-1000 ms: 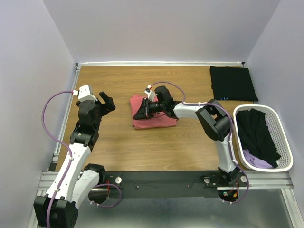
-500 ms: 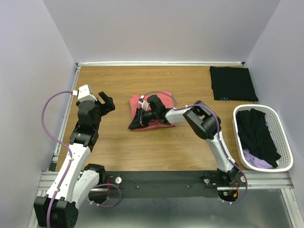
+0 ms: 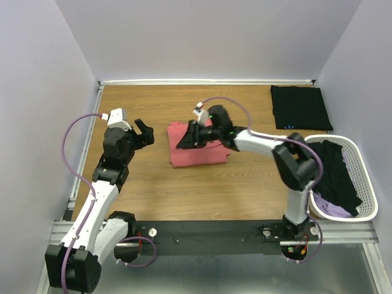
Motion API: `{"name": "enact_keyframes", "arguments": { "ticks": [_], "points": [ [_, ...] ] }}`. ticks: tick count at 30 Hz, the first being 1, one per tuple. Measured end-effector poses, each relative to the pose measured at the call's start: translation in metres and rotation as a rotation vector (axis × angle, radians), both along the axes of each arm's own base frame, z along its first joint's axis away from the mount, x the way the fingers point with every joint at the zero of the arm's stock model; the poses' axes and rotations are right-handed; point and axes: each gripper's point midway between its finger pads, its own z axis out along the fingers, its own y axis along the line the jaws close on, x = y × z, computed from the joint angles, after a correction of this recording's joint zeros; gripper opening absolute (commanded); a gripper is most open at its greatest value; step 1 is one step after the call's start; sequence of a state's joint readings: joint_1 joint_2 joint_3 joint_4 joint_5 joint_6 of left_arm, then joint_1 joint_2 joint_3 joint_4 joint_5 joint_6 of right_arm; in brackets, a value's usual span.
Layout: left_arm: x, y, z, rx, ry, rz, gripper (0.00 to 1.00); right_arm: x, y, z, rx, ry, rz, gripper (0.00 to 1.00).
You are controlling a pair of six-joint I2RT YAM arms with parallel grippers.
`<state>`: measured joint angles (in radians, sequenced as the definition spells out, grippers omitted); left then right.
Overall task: Fold and stack the t-shirts
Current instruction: Fold the tshirt, then neatly place the folded tshirt to the corner
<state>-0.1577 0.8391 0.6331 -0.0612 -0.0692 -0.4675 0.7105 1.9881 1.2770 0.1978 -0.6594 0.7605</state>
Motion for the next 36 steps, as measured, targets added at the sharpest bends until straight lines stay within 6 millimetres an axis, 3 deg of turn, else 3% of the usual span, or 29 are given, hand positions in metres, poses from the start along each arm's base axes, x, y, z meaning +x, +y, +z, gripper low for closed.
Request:
{"name": "enact_keyframes", "arguments": {
  "ticks": [4,7,8,10,14,16,22,28,31,36],
  "points": [
    [0.0,-0.026,-0.011,0.011,0.031,-0.101,0.93,0.039,-0.072,0.032,-0.021,-0.095,-0.168,0.65],
    [-0.008,-0.075,-0.024,0.044,0.076,-0.248,0.93,0.059,-0.132,0.022,-0.113,-0.103,-0.307,0.71],
    [-0.013,-0.1,-0.029,0.065,0.101,-0.315,0.93,0.065,-0.157,0.013,-0.173,-0.1,-0.366,0.74],
    [-0.018,-0.126,-0.032,0.086,0.118,-0.385,0.93,0.071,-0.195,0.003,-0.259,-0.095,-0.45,0.75],
    [-0.019,-0.178,-0.032,0.161,0.141,-0.466,0.93,0.072,-0.237,-0.013,-0.386,-0.086,-0.52,0.75],
    [-0.018,-0.194,-0.038,0.182,0.163,-0.484,0.93,0.069,-0.244,-0.019,-0.418,-0.077,-0.52,0.75],
    [-0.009,-0.207,-0.059,0.243,0.218,-0.47,0.92,0.058,-0.25,-0.037,-0.474,-0.045,-0.496,0.75],
    [-0.028,-0.279,-0.058,0.444,0.146,-0.638,0.89,0.055,-0.269,-0.057,-0.572,-0.022,-0.55,0.76],
    [-0.041,-0.311,-0.083,0.559,0.151,-0.739,0.84,0.055,-0.279,-0.063,-0.607,-0.014,-0.58,0.8],
    [-0.046,-0.323,-0.141,0.747,0.237,-0.808,0.76,0.053,-0.308,-0.075,-0.661,0.028,-0.648,0.82]
  ]
}}
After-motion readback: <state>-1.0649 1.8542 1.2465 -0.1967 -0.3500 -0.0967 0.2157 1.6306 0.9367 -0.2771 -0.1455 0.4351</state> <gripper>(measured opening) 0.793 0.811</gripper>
